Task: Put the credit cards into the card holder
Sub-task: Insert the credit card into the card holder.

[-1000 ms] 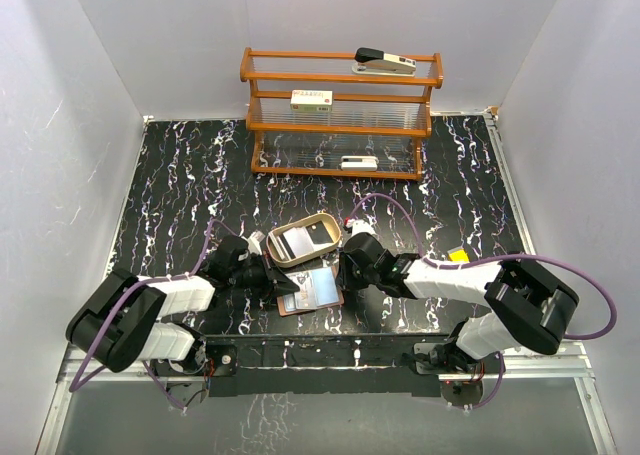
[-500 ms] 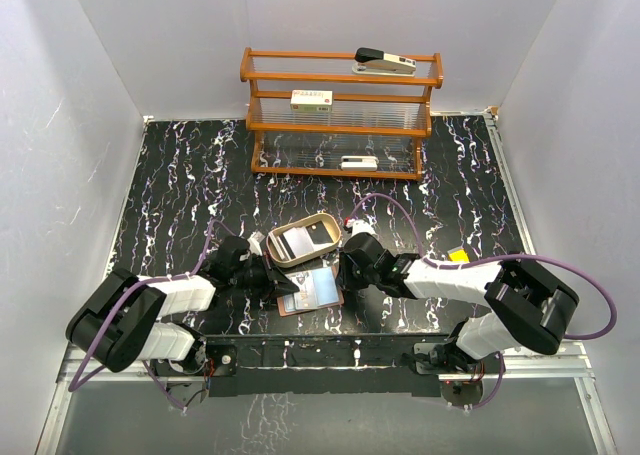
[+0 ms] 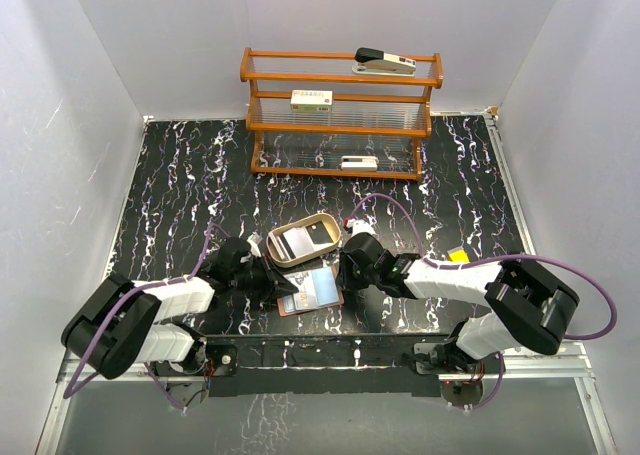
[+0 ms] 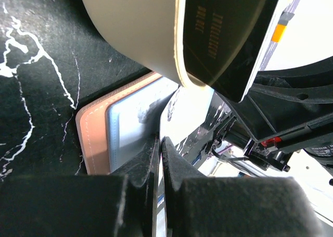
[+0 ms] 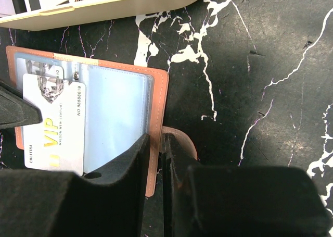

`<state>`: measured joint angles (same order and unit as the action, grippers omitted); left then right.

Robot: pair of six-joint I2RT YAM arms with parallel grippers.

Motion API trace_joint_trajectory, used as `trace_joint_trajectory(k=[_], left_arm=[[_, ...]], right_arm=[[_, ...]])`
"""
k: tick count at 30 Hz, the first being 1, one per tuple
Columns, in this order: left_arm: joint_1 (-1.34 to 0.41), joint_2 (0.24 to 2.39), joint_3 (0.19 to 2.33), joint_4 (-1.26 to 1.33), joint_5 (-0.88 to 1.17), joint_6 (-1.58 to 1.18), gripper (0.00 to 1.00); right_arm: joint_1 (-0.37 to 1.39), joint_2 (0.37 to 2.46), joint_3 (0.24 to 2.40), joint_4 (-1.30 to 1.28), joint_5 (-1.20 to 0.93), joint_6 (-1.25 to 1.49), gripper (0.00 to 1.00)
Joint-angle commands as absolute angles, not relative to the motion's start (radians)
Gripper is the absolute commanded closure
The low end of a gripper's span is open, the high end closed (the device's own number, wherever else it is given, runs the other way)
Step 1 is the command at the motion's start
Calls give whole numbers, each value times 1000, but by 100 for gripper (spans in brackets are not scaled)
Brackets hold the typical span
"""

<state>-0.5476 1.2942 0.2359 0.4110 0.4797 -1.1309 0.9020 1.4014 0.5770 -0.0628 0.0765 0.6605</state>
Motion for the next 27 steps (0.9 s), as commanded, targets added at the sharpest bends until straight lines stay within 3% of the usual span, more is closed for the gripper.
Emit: trace_joint_trajectory(k=[1, 12, 27], left_arm=[[-556, 1269, 244, 287, 402, -1127, 100], [-564, 1354, 268, 405, 458, -1070, 100], [-572, 1335, 274, 348, 361, -1071, 100]], right_arm=[[907, 1388, 562, -81, 89, 661, 85], [907, 1385, 547, -74, 77, 664, 85], [907, 1396, 588, -97, 67, 656, 85]])
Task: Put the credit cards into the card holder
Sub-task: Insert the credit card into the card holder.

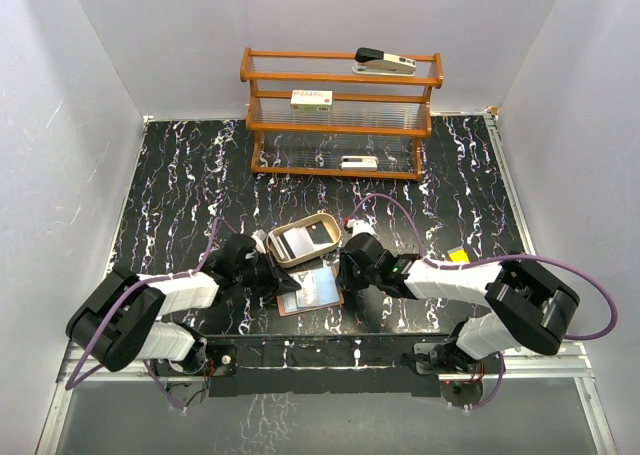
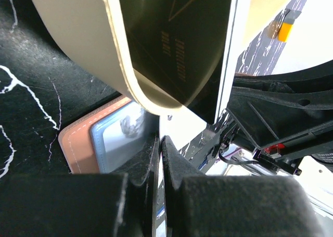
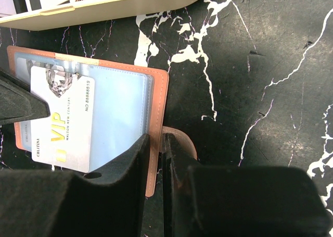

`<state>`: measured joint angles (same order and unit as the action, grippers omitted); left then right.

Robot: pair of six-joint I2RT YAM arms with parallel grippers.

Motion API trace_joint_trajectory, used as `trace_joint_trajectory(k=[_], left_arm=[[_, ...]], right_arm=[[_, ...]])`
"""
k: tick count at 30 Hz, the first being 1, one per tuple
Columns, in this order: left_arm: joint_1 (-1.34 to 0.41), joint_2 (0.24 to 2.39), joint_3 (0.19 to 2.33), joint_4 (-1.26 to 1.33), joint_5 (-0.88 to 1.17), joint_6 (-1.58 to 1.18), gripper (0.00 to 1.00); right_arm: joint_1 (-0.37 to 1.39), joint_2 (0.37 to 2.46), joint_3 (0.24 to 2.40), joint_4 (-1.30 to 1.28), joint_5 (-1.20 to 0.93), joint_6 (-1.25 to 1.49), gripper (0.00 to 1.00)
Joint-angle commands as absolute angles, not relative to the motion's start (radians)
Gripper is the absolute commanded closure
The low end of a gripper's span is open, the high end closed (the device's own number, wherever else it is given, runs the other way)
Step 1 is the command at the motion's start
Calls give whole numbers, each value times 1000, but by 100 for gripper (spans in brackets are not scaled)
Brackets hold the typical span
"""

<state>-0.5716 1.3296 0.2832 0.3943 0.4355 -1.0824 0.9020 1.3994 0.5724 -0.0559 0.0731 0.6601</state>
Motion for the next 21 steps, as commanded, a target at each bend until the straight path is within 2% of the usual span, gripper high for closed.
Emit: trace_joint_trajectory(k=[1, 21], left_arm=[[-574, 1337, 269, 366, 363, -1079, 100], [-616, 1362, 238, 463, 332, -1129, 100]], right_arm=[[907, 1395, 586, -95, 67, 658, 85], [916, 1377, 536, -1, -16, 728, 87]])
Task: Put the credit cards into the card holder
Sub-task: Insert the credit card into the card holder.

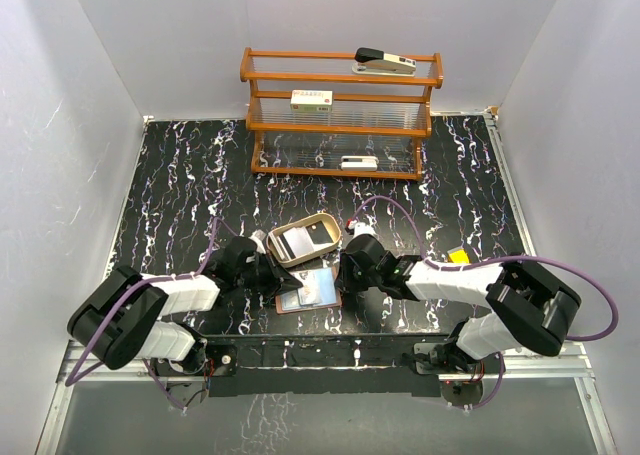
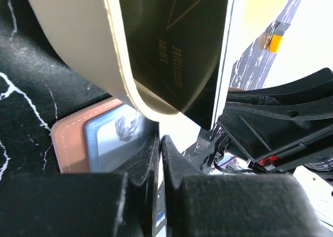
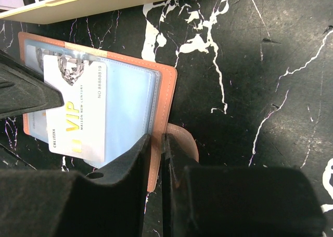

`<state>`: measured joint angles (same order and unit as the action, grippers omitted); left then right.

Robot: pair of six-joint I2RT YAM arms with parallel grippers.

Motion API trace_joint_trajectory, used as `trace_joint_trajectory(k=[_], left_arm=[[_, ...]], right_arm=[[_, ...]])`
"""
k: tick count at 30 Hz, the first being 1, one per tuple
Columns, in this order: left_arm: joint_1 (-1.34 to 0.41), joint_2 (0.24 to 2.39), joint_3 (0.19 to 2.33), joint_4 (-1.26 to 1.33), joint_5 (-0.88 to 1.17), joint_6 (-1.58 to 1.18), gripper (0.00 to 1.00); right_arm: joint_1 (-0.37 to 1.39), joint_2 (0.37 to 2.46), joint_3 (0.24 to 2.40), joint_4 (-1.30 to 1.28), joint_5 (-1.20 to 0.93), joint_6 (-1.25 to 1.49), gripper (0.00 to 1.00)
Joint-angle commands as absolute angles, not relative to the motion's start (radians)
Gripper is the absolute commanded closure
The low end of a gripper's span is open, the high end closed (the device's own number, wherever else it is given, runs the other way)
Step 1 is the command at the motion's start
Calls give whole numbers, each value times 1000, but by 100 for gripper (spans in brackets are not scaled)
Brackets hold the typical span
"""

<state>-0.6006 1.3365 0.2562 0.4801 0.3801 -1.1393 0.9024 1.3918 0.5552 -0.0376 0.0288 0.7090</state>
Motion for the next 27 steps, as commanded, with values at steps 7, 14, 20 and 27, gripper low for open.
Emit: trace_joint_trajectory(k=[7, 14, 20, 27], left_arm=[[-624, 1363, 252, 428, 333, -1111, 100], [-637, 1397, 285, 391, 369, -1077, 98], [-649, 1374, 344, 278, 346, -1048, 72], [-653, 1230, 344, 171, 276, -1042, 59]], right_arm=[[917, 1371, 541, -2, -4, 720, 87], [916, 1371, 549, -9, -3, 710, 86], [916, 1335, 590, -103, 45, 680, 82], [917, 1296, 607, -125, 26, 680, 78]])
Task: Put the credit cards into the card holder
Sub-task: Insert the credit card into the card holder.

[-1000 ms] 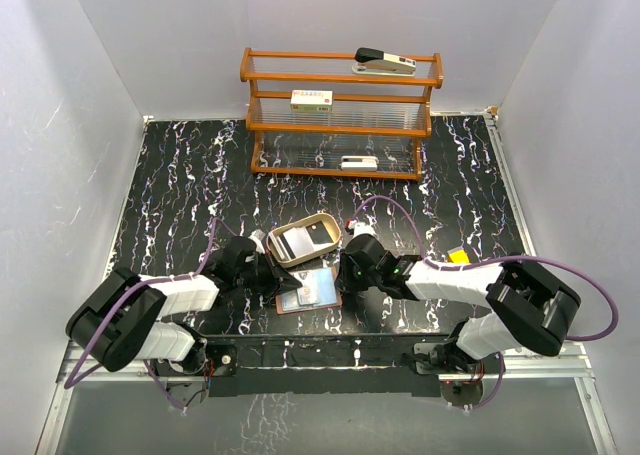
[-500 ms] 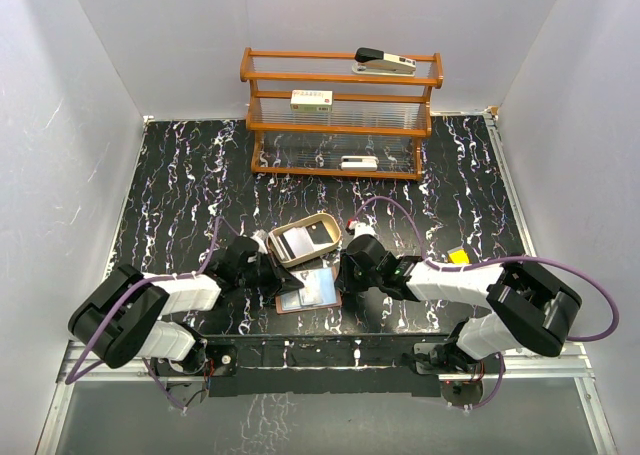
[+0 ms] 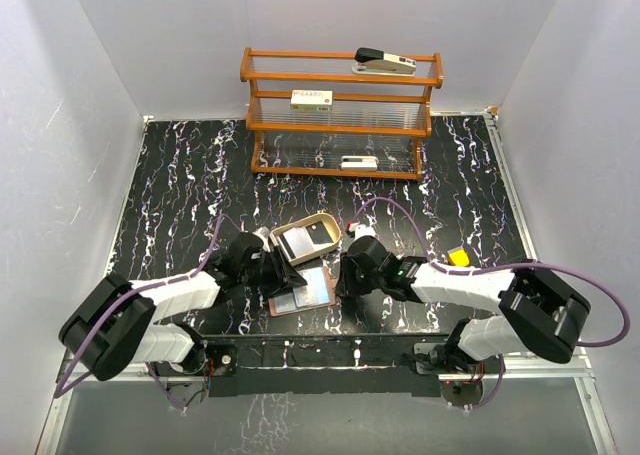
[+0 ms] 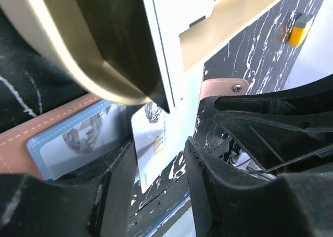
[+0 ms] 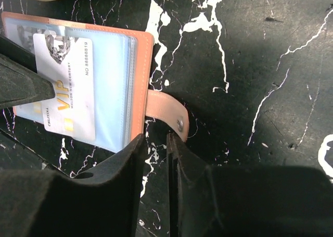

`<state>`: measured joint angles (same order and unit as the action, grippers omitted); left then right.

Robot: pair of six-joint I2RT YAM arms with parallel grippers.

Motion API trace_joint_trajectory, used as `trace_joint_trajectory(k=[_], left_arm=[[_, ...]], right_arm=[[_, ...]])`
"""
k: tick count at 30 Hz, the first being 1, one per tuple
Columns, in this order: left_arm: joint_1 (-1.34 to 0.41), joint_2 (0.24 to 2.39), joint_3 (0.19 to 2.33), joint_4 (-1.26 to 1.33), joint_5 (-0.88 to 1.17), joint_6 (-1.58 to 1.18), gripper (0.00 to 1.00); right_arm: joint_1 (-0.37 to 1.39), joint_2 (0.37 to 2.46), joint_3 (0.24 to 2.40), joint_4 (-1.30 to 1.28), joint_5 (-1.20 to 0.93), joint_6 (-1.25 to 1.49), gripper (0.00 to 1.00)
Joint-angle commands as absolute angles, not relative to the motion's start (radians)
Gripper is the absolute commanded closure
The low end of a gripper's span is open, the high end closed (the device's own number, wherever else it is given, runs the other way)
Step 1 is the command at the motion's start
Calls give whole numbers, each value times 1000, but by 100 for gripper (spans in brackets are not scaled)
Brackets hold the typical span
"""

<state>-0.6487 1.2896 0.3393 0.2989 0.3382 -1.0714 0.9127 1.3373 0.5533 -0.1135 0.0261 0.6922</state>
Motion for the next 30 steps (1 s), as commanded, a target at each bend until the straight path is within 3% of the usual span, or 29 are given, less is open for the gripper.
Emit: trace_joint_trajectory(k=[1, 7, 12, 30], left_arm=[[-653, 1221, 347, 158, 271, -1039, 59], [-653, 1192, 406, 66, 235, -1010, 55], [-653, 1158, 407, 28, 204, -1003, 51], [-654, 1099, 420, -77, 137, -992, 42]], right_arm=[[917, 1292, 608, -127, 22, 681, 78], [917, 1268, 624, -146, 28, 680, 76], [916, 1261, 633, -147, 37, 684, 67], [917, 1270, 636, -76, 24, 689, 61]])
